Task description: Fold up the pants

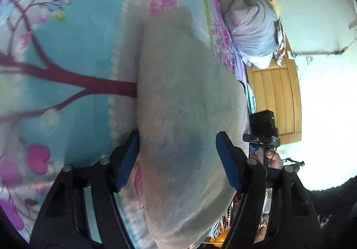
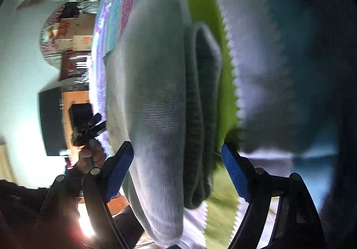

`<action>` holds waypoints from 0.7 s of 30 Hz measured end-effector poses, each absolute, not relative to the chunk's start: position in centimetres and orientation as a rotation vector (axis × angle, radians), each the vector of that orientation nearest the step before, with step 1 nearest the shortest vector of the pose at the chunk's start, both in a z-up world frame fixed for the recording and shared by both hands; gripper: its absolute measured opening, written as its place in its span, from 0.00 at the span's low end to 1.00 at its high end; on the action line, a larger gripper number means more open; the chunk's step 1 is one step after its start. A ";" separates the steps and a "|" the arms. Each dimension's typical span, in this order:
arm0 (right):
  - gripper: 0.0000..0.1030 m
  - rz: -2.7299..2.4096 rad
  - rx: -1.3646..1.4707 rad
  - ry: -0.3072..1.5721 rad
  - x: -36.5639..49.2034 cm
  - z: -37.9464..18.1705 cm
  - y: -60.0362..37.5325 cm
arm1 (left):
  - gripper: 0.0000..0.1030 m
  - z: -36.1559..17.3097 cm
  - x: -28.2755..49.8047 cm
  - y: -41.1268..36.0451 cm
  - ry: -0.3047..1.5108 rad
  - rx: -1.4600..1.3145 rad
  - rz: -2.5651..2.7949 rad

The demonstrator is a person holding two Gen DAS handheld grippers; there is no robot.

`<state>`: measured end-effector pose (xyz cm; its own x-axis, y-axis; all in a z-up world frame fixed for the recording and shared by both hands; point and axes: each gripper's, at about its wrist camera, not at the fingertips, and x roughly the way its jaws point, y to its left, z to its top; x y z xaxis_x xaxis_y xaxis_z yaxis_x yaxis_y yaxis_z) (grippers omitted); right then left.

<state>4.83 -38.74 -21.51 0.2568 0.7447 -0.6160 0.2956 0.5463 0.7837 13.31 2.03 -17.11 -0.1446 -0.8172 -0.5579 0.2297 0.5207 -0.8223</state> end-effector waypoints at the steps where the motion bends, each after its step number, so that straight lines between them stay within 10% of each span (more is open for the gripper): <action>1: 0.82 0.399 1.020 1.314 4.9 -21.9 -38.8 | 0.69 -17.1 13.3 1.9 1.440 -0.530 -1.003; 9: 0.83 0.476 0.994 1.294 4.8 -22.6 -38.1 | 0.77 -15.7 13.1 -0.4 1.432 -0.468 -1.082; 13: 0.73 0.535 1.016 1.266 4.3 -22.5 -38.5 | 0.34 -15.4 13.1 0.9 1.436 -0.520 -1.071; 18: 0.68 0.497 0.958 1.241 5.0 -22.3 -38.3 | 0.43 -16.1 13.1 0.7 1.446 -0.499 -1.039; 21: 0.88 0.521 0.958 1.214 6.3 -22.4 -37.2 | 0.52 -16.9 13.0 -0.1 1.400 -0.492 -1.058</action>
<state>6.28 -37.22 -22.44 0.3046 0.7823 -0.5433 0.1447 0.5258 0.8382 13.01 -0.13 -16.87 -0.1577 -0.8212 -0.5484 0.3037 0.4881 -0.8182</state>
